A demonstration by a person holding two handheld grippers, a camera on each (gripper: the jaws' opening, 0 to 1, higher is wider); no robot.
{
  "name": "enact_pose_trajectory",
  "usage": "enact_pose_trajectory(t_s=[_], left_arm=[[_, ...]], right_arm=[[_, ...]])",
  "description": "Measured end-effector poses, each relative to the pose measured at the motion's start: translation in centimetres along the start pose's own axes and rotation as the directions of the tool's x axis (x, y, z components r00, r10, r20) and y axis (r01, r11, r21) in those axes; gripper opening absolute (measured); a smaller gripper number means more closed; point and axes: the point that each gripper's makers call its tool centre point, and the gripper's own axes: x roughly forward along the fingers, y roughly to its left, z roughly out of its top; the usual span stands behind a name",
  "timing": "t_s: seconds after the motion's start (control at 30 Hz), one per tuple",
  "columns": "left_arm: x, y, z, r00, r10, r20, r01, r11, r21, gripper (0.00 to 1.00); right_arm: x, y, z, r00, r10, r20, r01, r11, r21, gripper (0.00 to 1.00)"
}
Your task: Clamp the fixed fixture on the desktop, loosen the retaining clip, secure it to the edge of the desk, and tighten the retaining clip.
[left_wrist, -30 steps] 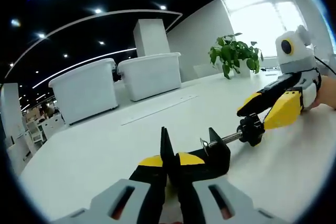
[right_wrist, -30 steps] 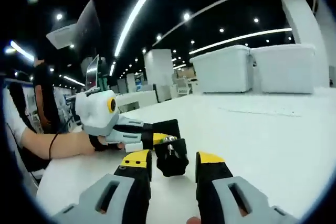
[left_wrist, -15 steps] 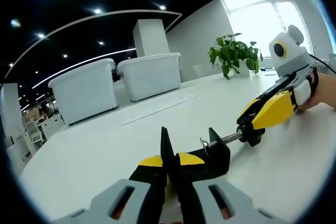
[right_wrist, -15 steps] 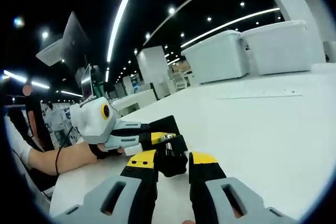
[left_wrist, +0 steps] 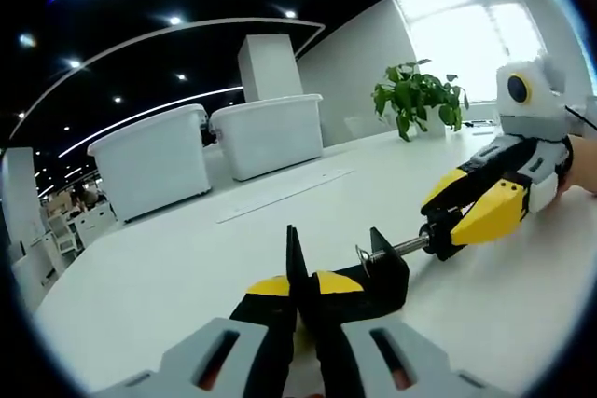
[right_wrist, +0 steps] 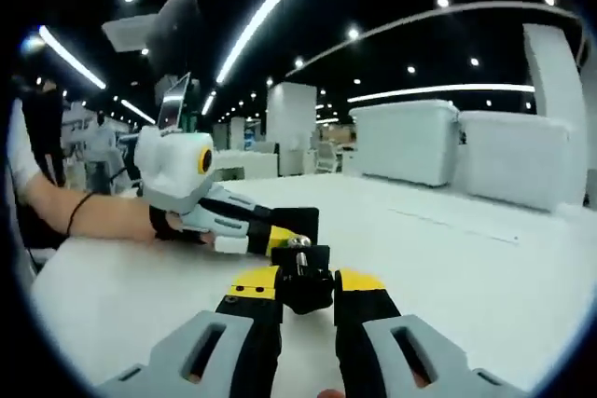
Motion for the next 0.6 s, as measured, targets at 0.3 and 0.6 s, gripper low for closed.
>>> enact_pose_trajectory(t_s=[0.3,0.6], left_arm=[[-0.1,0.0,0.0,1.0,-0.001,-0.002,0.001,1.0,-0.004,0.07],[-0.1,-0.2,-0.1,1.0,-0.005,-0.004,0.005,1.0,0.005,0.07]], right_arm=[[0.0,0.9,0.2,0.999,-0.031,-0.006,0.029,0.976,-0.214,0.21],[-0.7,-1.9,2.7,0.992,-0.053,0.112,0.027,0.974,0.224,0.28]])
